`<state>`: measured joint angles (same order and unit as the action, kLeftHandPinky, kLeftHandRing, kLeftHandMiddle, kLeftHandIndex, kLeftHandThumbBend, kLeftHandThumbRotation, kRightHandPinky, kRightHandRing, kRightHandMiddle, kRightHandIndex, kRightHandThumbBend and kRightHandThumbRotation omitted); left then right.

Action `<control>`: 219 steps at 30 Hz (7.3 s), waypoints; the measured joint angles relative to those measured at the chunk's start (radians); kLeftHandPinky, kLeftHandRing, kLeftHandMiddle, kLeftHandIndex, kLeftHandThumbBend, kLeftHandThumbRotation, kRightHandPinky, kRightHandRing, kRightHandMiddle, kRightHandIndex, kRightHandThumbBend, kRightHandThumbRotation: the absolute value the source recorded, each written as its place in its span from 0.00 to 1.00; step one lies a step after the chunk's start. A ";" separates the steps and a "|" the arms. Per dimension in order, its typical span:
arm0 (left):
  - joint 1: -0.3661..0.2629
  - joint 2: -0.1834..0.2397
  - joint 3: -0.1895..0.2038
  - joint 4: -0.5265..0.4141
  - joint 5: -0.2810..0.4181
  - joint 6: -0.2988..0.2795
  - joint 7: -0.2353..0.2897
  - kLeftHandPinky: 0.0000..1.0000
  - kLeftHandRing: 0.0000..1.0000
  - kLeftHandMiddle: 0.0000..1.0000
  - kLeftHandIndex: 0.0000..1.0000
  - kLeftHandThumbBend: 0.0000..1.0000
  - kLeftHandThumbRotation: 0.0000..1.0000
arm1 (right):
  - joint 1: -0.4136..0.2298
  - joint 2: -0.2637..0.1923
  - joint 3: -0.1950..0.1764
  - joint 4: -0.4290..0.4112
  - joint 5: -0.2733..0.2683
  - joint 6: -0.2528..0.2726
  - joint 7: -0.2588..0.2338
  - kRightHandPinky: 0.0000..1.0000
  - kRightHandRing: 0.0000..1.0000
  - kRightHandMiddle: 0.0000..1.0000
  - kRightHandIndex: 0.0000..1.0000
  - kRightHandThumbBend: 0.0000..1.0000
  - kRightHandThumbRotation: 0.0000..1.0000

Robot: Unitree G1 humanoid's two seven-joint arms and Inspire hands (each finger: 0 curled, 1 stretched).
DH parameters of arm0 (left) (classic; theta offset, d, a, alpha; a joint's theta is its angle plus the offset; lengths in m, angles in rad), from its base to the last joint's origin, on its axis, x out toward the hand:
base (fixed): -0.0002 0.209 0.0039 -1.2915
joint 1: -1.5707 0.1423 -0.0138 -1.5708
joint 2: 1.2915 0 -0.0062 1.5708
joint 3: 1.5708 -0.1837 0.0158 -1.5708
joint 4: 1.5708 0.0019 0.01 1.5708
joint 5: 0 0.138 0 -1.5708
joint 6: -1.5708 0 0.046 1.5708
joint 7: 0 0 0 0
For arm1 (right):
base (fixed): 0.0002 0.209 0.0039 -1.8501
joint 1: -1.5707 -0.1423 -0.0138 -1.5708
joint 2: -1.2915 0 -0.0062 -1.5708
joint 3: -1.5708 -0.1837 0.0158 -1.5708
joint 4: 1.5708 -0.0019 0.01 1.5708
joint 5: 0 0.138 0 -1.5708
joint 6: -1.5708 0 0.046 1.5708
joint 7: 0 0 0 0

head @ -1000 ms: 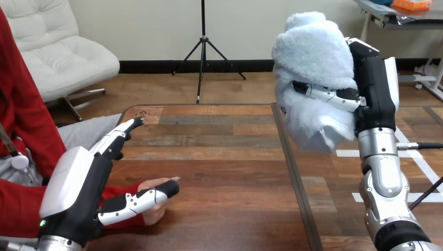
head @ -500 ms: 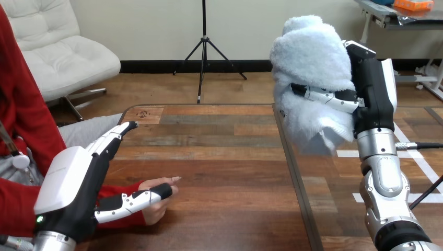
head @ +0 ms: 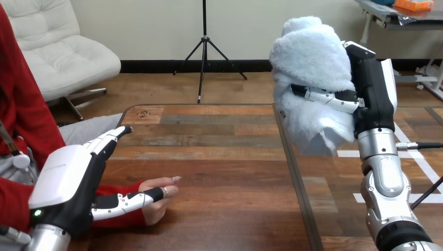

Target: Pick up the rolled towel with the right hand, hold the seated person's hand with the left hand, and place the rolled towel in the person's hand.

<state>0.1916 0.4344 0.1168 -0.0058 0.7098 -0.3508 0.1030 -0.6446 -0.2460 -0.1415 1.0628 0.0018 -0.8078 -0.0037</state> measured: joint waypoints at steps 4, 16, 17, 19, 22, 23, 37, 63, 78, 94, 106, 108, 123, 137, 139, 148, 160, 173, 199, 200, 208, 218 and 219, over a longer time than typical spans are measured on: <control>-0.011 0.009 -0.005 0.011 0.009 0.008 0.000 0.74 0.82 0.85 0.83 0.97 0.49 | 0.000 -0.001 0.000 0.000 0.000 0.003 0.000 0.24 0.29 0.36 0.41 0.81 0.00; -0.037 0.059 -0.035 0.029 0.027 0.040 -0.022 0.74 0.81 0.83 0.81 0.98 0.45 | 0.001 -0.001 -0.003 0.000 0.001 0.012 0.007 0.24 0.29 0.36 0.41 0.81 0.00; -0.039 0.065 -0.037 0.031 0.028 0.042 -0.027 0.74 0.81 0.83 0.80 0.98 0.45 | 0.001 -0.001 -0.003 0.000 0.001 0.012 0.009 0.24 0.29 0.36 0.41 0.81 0.00; -0.042 0.076 -0.042 0.034 0.029 0.044 -0.035 0.74 0.81 0.83 0.80 0.98 0.45 | 0.001 -0.001 -0.004 0.000 0.002 0.012 0.013 0.24 0.29 0.36 0.41 0.81 0.00; -0.046 0.092 -0.049 0.035 0.031 0.052 -0.049 0.73 0.81 0.82 0.80 0.98 0.44 | 0.001 -0.001 -0.006 0.000 0.002 0.012 0.017 0.24 0.29 0.36 0.41 0.81 0.00; -0.048 0.097 -0.052 0.035 0.031 0.055 -0.054 0.73 0.81 0.83 0.80 0.98 0.44 | 0.001 -0.001 -0.007 0.000 0.002 0.012 0.018 0.24 0.29 0.36 0.41 0.81 0.00; -0.055 0.119 -0.076 0.035 0.032 0.099 -0.112 0.74 0.81 0.83 0.81 1.00 0.39 | 0.001 -0.001 -0.019 0.000 0.000 0.024 0.015 0.24 0.29 0.36 0.41 0.81 0.00; -0.112 0.151 -0.156 0.041 0.068 0.178 -0.188 0.77 0.83 0.85 0.83 1.00 0.33 | 0.001 -0.001 -0.022 0.000 -0.009 0.024 0.013 0.24 0.29 0.36 0.41 0.81 0.00; -0.141 0.153 -0.213 0.081 0.129 0.198 -0.178 0.73 0.79 0.80 0.76 0.97 0.09 | 0.001 -0.003 -0.025 0.000 -0.004 0.024 0.028 0.24 0.29 0.36 0.41 0.81 0.00; -0.143 0.153 -0.250 0.094 0.165 0.206 -0.125 0.71 0.74 0.75 0.70 0.96 0.02 | 0.001 -0.009 -0.028 0.000 -0.005 0.032 0.032 0.24 0.30 0.37 0.41 0.81 0.00; -0.147 0.154 -0.260 0.094 0.168 0.223 -0.123 0.71 0.74 0.74 0.69 0.97 0.00 | 0.001 -0.019 -0.028 0.000 -0.005 0.032 0.032 0.25 0.30 0.37 0.41 0.80 0.00; -0.147 0.155 -0.261 0.094 0.170 0.224 -0.123 0.70 0.73 0.74 0.68 0.98 0.00 | 0.001 -0.021 -0.028 0.000 -0.005 0.032 0.032 0.25 0.30 0.37 0.41 0.80 0.00; -0.148 0.158 -0.270 0.095 0.202 0.227 -0.084 0.61 0.66 0.67 0.63 0.92 0.00 | 0.001 -0.024 -0.029 0.000 0.001 0.032 0.034 0.24 0.29 0.36 0.41 0.81 0.00; -0.149 0.156 -0.270 0.120 0.199 0.205 0.014 0.42 0.49 0.54 0.54 0.73 0.00 | 0.001 -0.024 -0.029 0.000 0.001 0.033 0.035 0.24 0.29 0.36 0.41 0.81 0.00; -0.149 0.156 -0.270 0.124 0.199 0.204 0.022 0.40 0.47 0.53 0.53 0.72 0.00 | 0.001 -0.024 -0.029 0.000 0.001 0.033 0.035 0.24 0.29 0.36 0.41 0.80 0.00; -0.149 0.155 -0.274 0.134 0.201 0.194 0.059 0.33 0.39 0.45 0.46 0.70 0.00 | 0.001 -0.024 -0.029 0.000 0.001 0.033 0.037 0.24 0.29 0.37 0.41 0.80 0.00; -0.151 0.155 -0.287 0.160 0.201 0.177 0.086 0.26 0.31 0.36 0.39 0.66 0.00 | 0.001 -0.024 -0.029 0.000 0.000 0.033 0.037 0.24 0.29 0.36 0.41 0.81 0.00; -0.151 0.155 -0.288 0.177 0.200 0.168 0.097 0.25 0.30 0.35 0.37 0.67 0.00 | 0.001 -0.025 -0.029 0.000 -0.001 0.033 0.029 0.24 0.29 0.36 0.41 0.81 0.00; -0.151 0.156 -0.289 0.186 0.198 0.173 0.069 0.24 0.29 0.34 0.35 0.66 0.00 | 0.001 -0.025 -0.029 0.000 0.000 0.034 0.033 0.23 0.29 0.36 0.41 0.80 0.00; -0.151 0.156 -0.289 0.186 0.199 0.174 0.066 0.24 0.29 0.34 0.35 0.66 0.00 | 0.001 -0.025 -0.029 0.000 0.000 0.034 0.033 0.23 0.29 0.36 0.41 0.80 0.00; -0.152 0.156 -0.288 0.185 0.189 0.194 0.020 0.27 0.32 0.37 0.39 0.73 0.00 | 0.001 -0.025 -0.029 0.000 0.000 0.034 0.033 0.23 0.29 0.36 0.41 0.80 0.00; -0.155 0.156 -0.285 0.178 0.164 0.220 -0.012 0.31 0.38 0.42 0.46 0.77 0.00 | 0.001 -0.025 -0.029 0.000 0.001 0.034 0.034 0.24 0.29 0.36 0.41 0.81 0.00; -0.155 0.156 -0.285 0.177 0.163 0.222 -0.014 0.32 0.38 0.42 0.46 0.77 0.00 | 0.001 -0.025 -0.029 0.000 0.001 0.034 0.034 0.24 0.29 0.36 0.41 0.81 0.00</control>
<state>0.0368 0.5904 -0.1686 0.1714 0.8726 -0.1287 0.0895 -0.6436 -0.2707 -0.1704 1.0628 0.0033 -0.7739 0.0306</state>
